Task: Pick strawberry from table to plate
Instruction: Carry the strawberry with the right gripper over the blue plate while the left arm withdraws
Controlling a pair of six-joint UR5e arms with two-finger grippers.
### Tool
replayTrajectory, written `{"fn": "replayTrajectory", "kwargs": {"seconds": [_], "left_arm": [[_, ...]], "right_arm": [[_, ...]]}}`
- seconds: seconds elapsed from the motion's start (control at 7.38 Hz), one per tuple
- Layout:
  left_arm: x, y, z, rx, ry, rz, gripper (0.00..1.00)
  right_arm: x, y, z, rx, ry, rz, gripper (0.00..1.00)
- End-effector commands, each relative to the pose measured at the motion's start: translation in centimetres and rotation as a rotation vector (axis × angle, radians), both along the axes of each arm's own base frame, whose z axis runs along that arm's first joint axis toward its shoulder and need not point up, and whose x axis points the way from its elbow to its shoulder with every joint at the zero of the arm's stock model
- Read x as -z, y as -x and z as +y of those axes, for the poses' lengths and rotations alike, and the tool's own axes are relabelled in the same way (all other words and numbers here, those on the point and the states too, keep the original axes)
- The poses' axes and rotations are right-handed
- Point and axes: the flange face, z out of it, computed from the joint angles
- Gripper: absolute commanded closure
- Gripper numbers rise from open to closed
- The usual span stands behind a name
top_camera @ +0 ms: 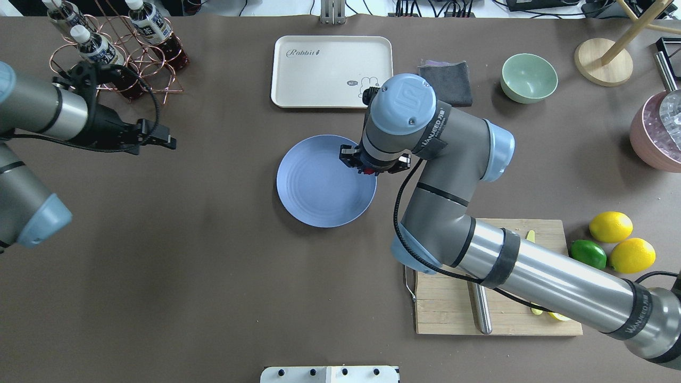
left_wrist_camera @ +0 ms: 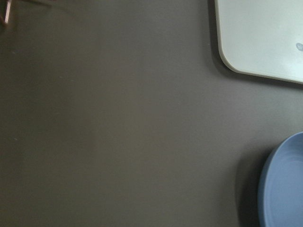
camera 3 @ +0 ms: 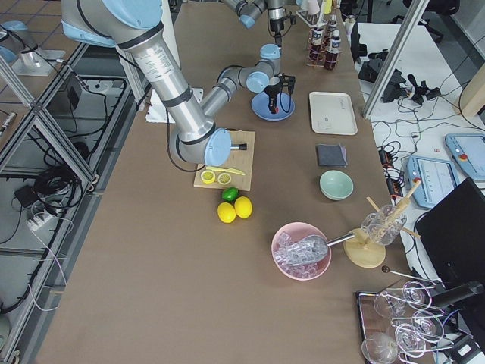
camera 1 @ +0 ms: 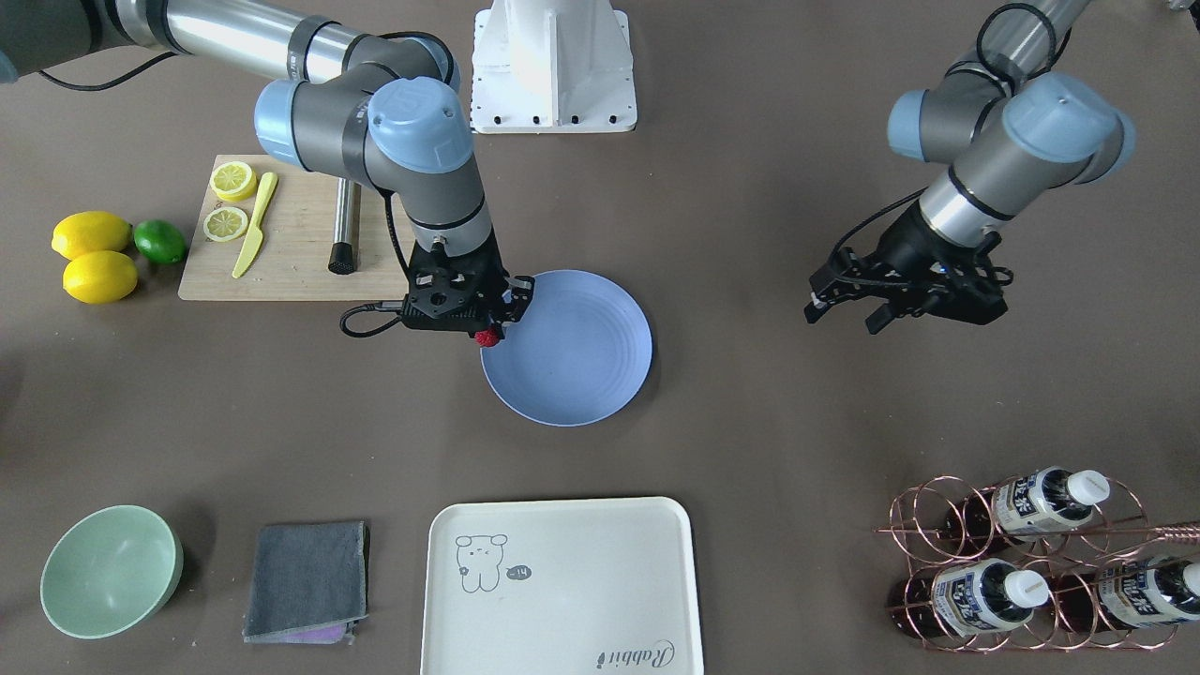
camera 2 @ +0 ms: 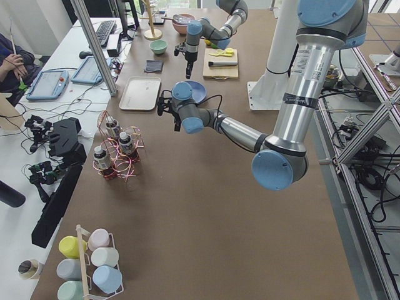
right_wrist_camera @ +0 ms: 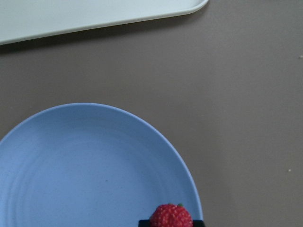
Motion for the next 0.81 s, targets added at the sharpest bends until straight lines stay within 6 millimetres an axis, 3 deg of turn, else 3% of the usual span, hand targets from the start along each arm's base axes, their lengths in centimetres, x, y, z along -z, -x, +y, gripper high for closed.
{"fn": "replayTrajectory", "kwargs": {"seconds": [0.0,0.27,0.41,0.54,0.68], "left_arm": [[-2.6,9.9,-1.6,-0.023,-0.020,-0.189,0.02],[-6.0,18.0,-3.3,-0.089,-0.062,-0.332,0.02],[-7.8,22.1,-3.5,-0.114,-0.067,-0.377,0.02],[-8.9,25.6,-3.6,-0.119,-0.079,-0.402,0.02],[-9.5,26.7,-3.4,-0.125,-0.080,-0.410,0.02]], "right_arm": [[2.2,3.8,1.0,-0.013,0.004,0.008,1.00],[2.9,6.3,1.6,-0.044,0.040,0.019,1.00],[3.6,8.2,1.8,-0.048,0.038,0.030,1.00],[3.5,8.9,1.8,-0.046,0.035,0.040,1.00],[2.7,9.4,1.7,-0.046,0.032,0.059,1.00]]}}
